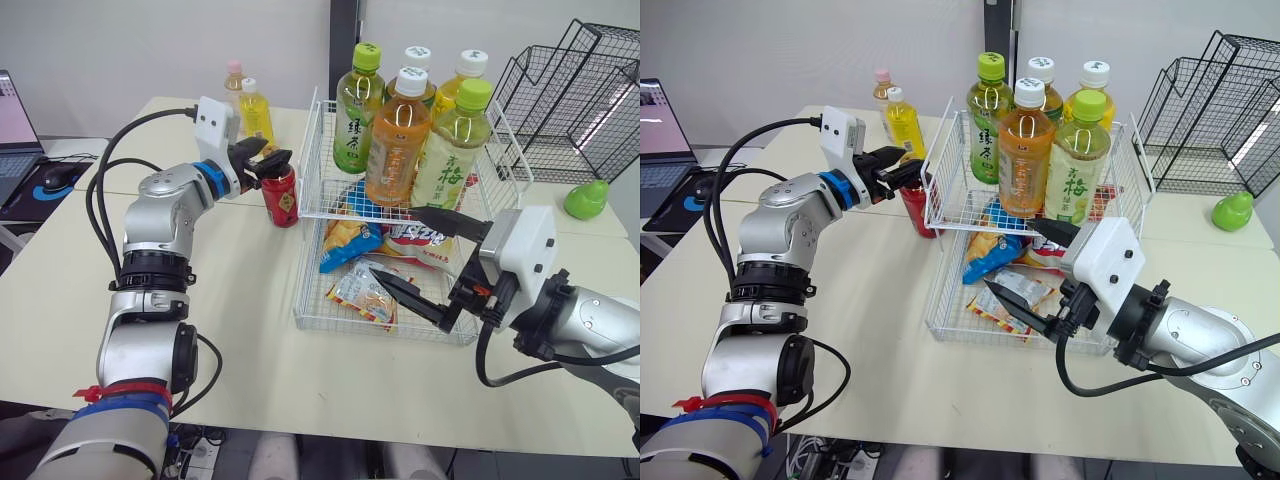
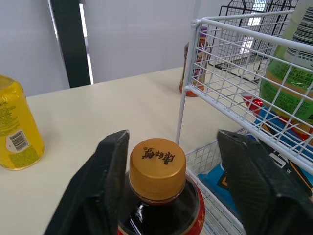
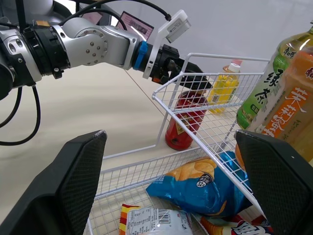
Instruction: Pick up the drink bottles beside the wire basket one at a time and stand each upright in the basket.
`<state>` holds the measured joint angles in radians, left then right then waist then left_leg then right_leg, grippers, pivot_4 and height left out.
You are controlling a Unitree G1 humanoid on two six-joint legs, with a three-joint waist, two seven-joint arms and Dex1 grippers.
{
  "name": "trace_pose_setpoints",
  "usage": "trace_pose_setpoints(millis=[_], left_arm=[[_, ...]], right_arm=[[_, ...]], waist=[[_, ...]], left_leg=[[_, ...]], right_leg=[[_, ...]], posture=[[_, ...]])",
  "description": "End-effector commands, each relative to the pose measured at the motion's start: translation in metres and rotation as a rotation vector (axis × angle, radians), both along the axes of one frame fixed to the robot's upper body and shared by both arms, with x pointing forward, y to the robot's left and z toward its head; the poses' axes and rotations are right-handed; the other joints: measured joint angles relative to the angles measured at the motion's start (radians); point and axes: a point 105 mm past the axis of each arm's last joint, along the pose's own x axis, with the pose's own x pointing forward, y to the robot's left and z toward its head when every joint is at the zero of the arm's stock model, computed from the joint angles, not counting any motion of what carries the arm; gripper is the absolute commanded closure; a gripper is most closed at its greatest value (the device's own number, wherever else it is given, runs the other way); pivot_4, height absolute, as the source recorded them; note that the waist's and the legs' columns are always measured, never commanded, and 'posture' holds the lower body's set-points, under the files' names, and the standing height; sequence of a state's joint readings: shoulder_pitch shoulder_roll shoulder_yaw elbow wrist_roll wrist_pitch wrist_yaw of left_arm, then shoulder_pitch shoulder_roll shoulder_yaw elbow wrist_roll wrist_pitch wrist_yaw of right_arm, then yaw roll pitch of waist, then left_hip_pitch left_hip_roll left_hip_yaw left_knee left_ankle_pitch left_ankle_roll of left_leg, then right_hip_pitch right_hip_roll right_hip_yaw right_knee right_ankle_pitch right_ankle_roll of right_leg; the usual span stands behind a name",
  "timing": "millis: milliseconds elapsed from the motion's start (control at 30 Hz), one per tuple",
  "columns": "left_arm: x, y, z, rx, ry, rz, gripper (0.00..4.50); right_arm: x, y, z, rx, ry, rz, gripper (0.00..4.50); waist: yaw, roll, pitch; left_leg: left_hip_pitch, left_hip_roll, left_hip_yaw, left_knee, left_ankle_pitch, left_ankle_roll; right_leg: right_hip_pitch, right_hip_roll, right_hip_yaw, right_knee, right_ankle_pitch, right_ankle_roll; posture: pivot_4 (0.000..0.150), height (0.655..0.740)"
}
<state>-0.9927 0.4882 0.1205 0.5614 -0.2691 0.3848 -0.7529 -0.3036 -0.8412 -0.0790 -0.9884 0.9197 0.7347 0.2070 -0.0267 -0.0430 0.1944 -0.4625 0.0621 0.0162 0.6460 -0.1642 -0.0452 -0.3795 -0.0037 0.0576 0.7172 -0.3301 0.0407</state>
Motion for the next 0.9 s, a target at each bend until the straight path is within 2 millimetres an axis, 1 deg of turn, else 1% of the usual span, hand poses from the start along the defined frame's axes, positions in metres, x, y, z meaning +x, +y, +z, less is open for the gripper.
trace_pose_setpoints(millis=[33, 200, 367, 467, 533, 633, 800, 867, 900], left_arm=[[-0.003, -0.005, 0.019, -0.002, -0.064, -0.023, 2.83], [-0.005, -0.006, 0.019, -0.002, -0.070, -0.038, 4.45], [-0.011, -0.003, 0.025, 0.006, -0.082, -0.053, 4.48], [-0.020, 0.004, 0.034, 0.024, -0.094, -0.083, 4.48], [-0.031, 0.011, 0.046, 0.051, -0.101, -0.119, 4.48], [-0.040, 0.017, 0.059, 0.064, -0.100, -0.148, 4.48], [-0.063, 0.026, 0.101, 0.072, -0.107, -0.229, 4.48], [-0.067, 0.030, 0.114, 0.069, -0.112, -0.239, 4.48], [-0.068, 0.032, 0.116, 0.067, -0.112, -0.240, 4.48]], right_arm=[[-0.006, 0.001, 0.008, 0.008, -0.057, -0.006, 0.00], [-0.005, -0.001, 0.008, 0.010, -0.062, -0.019, 0.00], [-0.005, -0.003, 0.008, 0.009, -0.067, -0.029, 0.00], [-0.007, -0.006, 0.010, 0.012, -0.075, -0.036, 0.00], [-0.009, -0.009, 0.011, 0.012, -0.076, -0.037, 0.00], [-0.012, -0.014, 0.011, 0.002, -0.077, -0.039, 0.00], [-0.016, -0.030, 0.018, -0.005, -0.115, -0.065, 0.00], [-0.017, -0.035, 0.020, -0.006, -0.119, -0.066, 0.00], [-0.017, -0.036, 0.020, -0.006, -0.120, -0.065, 0.00]], waist=[[0.000, 0.000, 0.000], [0.000, 0.000, 0.000], [0.000, 0.000, 0.000], [-0.001, 0.000, 0.000], [-0.002, 0.000, 0.000], [-0.002, 0.000, 0.000], [0.001, 0.000, 0.000], [0.002, 0.000, 0.000], [0.002, 0.000, 0.000]], left_leg=[[0.000, 0.000, 0.000, 0.000, 0.000, 0.000], [0.000, 0.000, 0.000, 0.000, 0.000, 0.000], [0.000, 0.000, 0.000, 0.000, 0.000, 0.000], [0.000, 0.000, 0.000, 0.000, 0.000, 0.000], [0.000, 0.000, 0.000, 0.000, 0.000, 0.000], [0.000, 0.000, 0.000, -0.001, 0.000, 0.000], [0.000, 0.000, -0.001, 0.000, 0.000, 0.000], [-0.001, 0.000, -0.002, 0.000, 0.000, 0.000], [-0.001, 0.000, -0.002, 0.000, 0.000, 0.000]], right_leg=[[0.000, 0.000, 0.000, 0.000, 0.000, 0.000], [0.000, 0.000, 0.000, 0.000, 0.000, 0.000], [0.000, 0.000, 0.000, 0.000, 0.000, 0.000], [0.000, 0.000, 0.000, 0.000, 0.000, 0.000], [0.000, 0.000, 0.000, 0.000, 0.000, 0.000], [0.000, 0.000, 0.000, 0.000, 0.000, 0.000], [0.000, 0.000, -0.001, 0.000, 0.000, 0.000], [0.001, 0.000, -0.002, -0.001, 0.000, 0.000], [0.001, 0.000, -0.002, -0.002, 0.000, 0.000]], posture=[[0.150, 0.7134], [0.150, 0.7134], [0.150, 0.7134], [0.150, 0.7134], [0.150, 0.7134], [0.150, 0.7134], [0.150, 0.7134], [0.150, 0.7134], [0.150, 0.7134]])
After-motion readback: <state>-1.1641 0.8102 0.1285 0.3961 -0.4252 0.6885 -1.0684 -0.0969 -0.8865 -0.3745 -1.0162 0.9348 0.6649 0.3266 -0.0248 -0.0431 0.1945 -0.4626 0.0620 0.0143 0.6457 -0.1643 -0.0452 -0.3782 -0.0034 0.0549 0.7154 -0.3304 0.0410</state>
